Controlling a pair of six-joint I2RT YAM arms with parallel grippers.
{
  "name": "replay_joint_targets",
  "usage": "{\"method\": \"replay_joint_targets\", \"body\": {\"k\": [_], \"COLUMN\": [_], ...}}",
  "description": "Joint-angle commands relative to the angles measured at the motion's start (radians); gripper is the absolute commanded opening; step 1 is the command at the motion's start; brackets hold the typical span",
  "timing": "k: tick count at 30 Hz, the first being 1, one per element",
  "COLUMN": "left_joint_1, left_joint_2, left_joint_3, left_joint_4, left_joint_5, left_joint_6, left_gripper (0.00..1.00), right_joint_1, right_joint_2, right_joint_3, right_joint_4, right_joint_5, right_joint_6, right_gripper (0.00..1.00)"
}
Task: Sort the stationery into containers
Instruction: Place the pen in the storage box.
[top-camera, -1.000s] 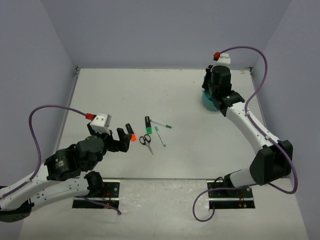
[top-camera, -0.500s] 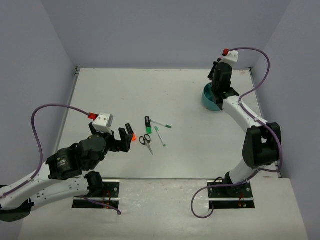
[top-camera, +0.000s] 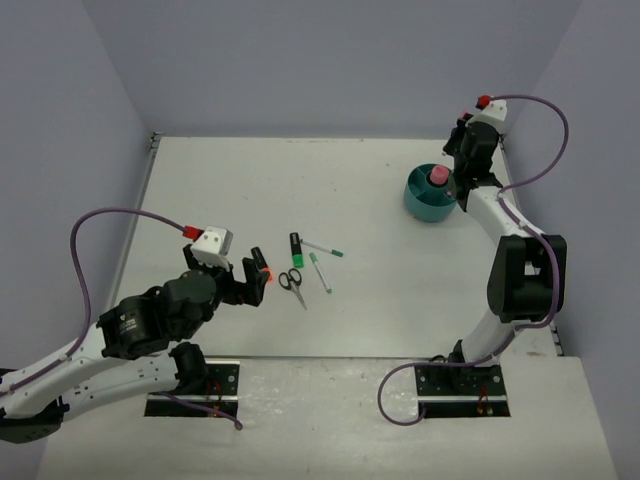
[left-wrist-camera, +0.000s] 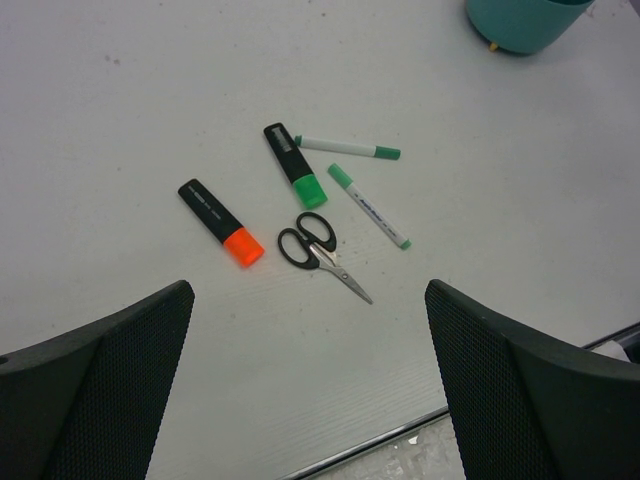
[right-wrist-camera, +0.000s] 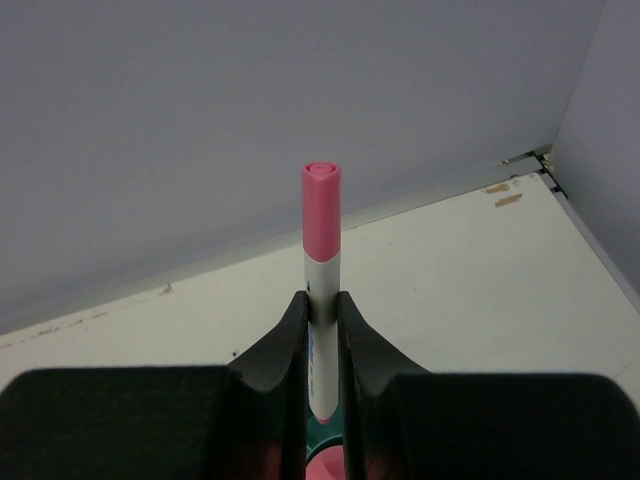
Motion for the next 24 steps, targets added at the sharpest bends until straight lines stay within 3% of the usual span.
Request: {"method": "replay_joint_targets", "body": {"k": [1,24], "left_joint_1": [0.002,0.002], "left_joint_2": [0.004,0.013], "left_joint_3": [-0.004,-0.005], "left_joint_4": [0.041,0.047], "left_joint_5": [0.005,0.015], "left_joint_6": [0.034,0.041], "left_gripper": [1.0,1.0], "right_joint_1": [-0.012,-0.078], "right_joint_2": [0.026,0.137], "right_joint_3": [-0.013,-0.021], "right_joint_4": [0.068,0.067], "right_joint_5": [-0.113,-0.242], "right_joint_6": [-0.016,-0.009], "right_gripper": [0.0,0.01]}}
